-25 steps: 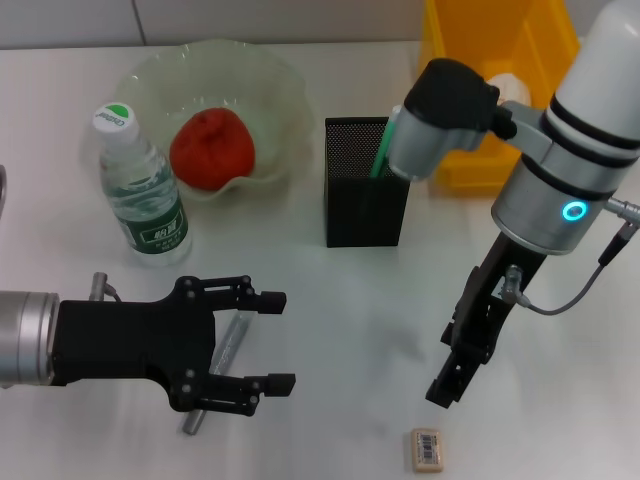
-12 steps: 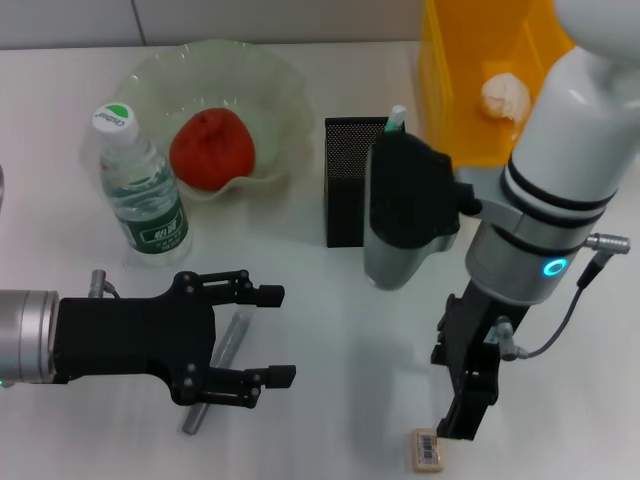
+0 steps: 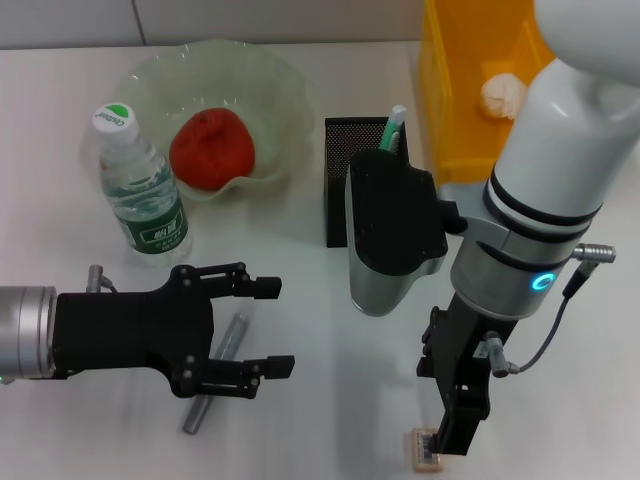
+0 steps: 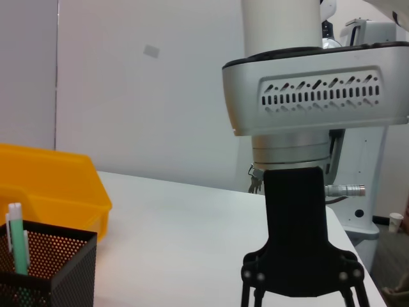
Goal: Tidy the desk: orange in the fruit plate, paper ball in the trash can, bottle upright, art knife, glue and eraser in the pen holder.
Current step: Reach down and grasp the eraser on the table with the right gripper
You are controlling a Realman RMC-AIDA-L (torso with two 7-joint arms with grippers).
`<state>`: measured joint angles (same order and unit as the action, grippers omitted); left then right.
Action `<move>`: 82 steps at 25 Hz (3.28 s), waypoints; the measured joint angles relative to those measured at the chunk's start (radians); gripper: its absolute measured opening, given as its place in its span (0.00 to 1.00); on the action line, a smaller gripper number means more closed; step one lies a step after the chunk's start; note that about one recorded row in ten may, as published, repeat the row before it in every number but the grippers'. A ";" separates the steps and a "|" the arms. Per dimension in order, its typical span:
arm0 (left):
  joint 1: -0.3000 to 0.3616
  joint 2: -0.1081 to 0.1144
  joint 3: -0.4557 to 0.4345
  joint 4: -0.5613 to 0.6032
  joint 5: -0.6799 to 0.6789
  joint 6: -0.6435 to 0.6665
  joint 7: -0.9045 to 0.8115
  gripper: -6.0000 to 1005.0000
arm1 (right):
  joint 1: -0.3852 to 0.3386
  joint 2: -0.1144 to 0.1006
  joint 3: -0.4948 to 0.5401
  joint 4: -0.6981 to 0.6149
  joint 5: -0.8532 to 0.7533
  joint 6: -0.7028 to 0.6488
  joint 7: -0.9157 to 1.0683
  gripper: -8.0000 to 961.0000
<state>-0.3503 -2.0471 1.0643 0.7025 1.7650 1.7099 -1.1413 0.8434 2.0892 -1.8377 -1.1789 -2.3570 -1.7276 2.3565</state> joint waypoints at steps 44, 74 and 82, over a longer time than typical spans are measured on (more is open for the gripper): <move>-0.006 -0.007 -0.014 0.002 0.000 -0.033 0.000 0.81 | -0.040 0.002 -0.227 -0.127 0.002 0.047 0.077 0.83; -0.006 -0.010 -0.021 0.004 0.001 -0.033 0.000 0.81 | -0.040 0.003 -0.279 -0.096 0.001 0.088 0.090 0.70; -0.005 -0.010 -0.021 0.004 0.001 -0.036 0.000 0.81 | -0.038 0.003 -0.308 -0.096 -0.005 0.103 0.099 0.50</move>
<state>-0.3556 -2.0570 1.0430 0.7064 1.7656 1.6734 -1.1412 0.8056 2.0921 -2.1457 -1.2748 -2.3617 -1.6249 2.4559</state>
